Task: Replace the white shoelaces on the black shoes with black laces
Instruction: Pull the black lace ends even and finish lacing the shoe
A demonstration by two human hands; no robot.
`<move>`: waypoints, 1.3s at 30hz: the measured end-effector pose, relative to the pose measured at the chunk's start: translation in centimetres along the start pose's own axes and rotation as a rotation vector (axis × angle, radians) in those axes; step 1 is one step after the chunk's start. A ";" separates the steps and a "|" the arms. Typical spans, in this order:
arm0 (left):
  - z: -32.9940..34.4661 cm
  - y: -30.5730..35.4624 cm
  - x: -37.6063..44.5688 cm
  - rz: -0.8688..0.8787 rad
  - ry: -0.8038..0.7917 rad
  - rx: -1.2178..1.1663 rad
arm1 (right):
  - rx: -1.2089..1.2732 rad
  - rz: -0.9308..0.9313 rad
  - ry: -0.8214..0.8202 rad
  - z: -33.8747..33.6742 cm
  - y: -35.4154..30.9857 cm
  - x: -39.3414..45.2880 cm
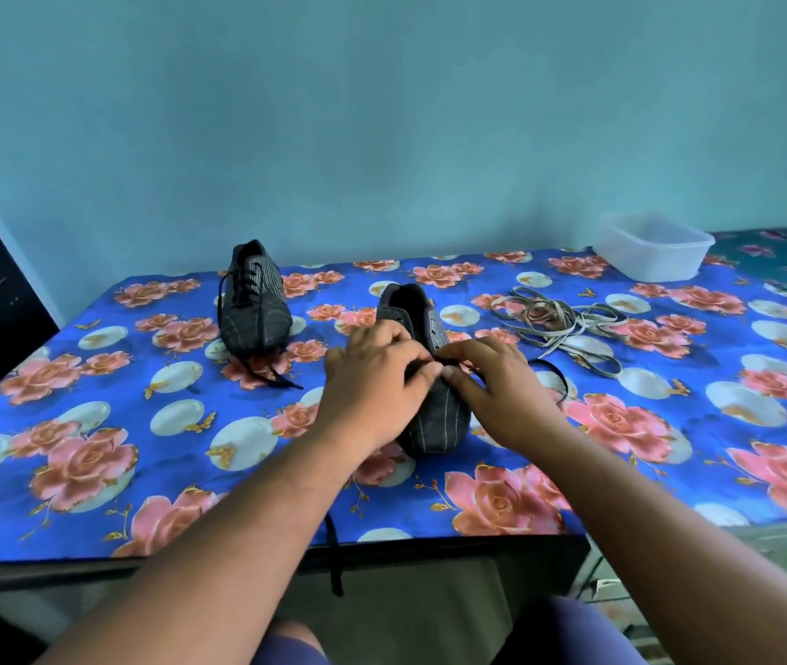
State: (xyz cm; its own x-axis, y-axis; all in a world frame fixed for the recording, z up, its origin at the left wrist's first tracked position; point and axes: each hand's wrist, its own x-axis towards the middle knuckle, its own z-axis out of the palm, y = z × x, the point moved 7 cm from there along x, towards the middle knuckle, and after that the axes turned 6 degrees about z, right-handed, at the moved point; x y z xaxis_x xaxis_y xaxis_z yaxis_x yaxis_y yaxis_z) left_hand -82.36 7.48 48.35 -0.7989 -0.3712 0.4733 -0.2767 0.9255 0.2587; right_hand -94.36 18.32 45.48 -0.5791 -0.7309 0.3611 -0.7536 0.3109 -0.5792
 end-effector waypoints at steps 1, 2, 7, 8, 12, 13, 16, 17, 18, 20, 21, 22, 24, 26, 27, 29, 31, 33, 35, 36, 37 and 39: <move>0.3 0.0 0.2 -0.013 -0.015 0.001 | 0.036 0.000 -0.003 0.2 0.1 -0.2; 0.6 -0.2 0.4 -0.033 -0.027 -0.020 | 0.065 0.005 -0.007 0.3 0.3 -0.4; 1.0 -1.3 0.1 -0.099 -0.022 -0.165 | 0.186 0.051 -0.024 1.3 1.1 -1.0; 1.2 -1.3 0.0 -0.105 -0.029 -0.193 | 0.195 0.058 -0.029 1.3 1.1 -0.9; 1.6 -1.6 -0.5 -0.138 -0.024 -0.331 | 0.225 0.082 -0.034 1.4 1.3 -1.0; 1.7 -1.7 -0.6 -0.145 -0.014 -0.362 | 0.218 0.080 -0.028 1.4 1.3 -1.0; 2.2 -2.6 -1.3 -0.161 0.031 -0.426 | 0.193 0.082 -0.025 1.4 1.1 -1.1; 2.3 -2.8 -1.5 -0.158 0.046 -0.443 | 0.192 0.085 -0.025 1.4 1.0 -1.2; 2.4 -2.8 -1.6 -0.154 0.054 -0.458 | 0.191 0.086 -0.025 1.3 1.0 -1.2; 2.5 -2.7 -1.6 -0.155 0.061 -0.457 | 0.190 0.090 -0.027 1.3 0.9 -1.2; 2.5 -2.6 -1.5 -0.155 0.066 -0.438 | 0.193 0.093 -0.028 1.3 1.0 -1.2; 2.5 -2.5 -1.4 -0.155 0.072 -0.416 | 0.195 0.094 -0.028 1.3 1.0 -1.1; 2.6 -2.4 -1.3 -0.167 0.075 -0.447 | 0.198 0.095 -0.031 1.4 1.0 -1.1; 2.9 -2.4 -1.3 -0.196 0.086 -0.562 | 0.196 0.095 -0.032 1.4 1.1 -1.1; 3.1 -2.5 -1.4 -0.207 0.102 -0.617 | 0.195 0.095 -0.032 1.4 1.1 -1.2; 3.3 -2.7 -1.5 -0.207 0.128 -0.688 | 0.196 0.094 -0.034 1.4 1.1 -1.2; 3.4 -2.7 -1.7 -0.222 0.133 -0.749 | 0.196 0.097 -0.036 1.5 1.1 -1.2; 3.5 -3.1 -2.1 -0.279 0.151 -0.830 | 0.189 0.103 -0.041 1.5 1.2 -1.2; 3.6 -3.5 -2.6 -0.331 0.142 -0.856 | 0.181 0.107 -0.042 1.5 1.1 -1.2; 3.5 -3.5 -2.7 -0.323 0.127 -0.808 | 0.176 0.109 -0.042 1.5 1.1 -1.2; 3.2 -3.4 -2.7 -0.296 0.112 -0.731 | 0.170 0.113 -0.042 1.4 1.0 -1.2; 3.0 -3.4 -2.5 -0.259 0.069 -0.592 | 0.155 0.121 -0.044 1.4 1.0 -1.3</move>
State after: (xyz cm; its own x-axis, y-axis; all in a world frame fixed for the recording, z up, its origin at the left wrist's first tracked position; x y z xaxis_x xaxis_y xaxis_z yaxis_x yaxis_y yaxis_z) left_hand -81.01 5.52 43.73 -0.7041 -0.5988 0.3817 -0.0988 0.6149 0.7824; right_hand -93.90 18.74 43.41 -0.6457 -0.7208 0.2521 -0.6205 0.3029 -0.7233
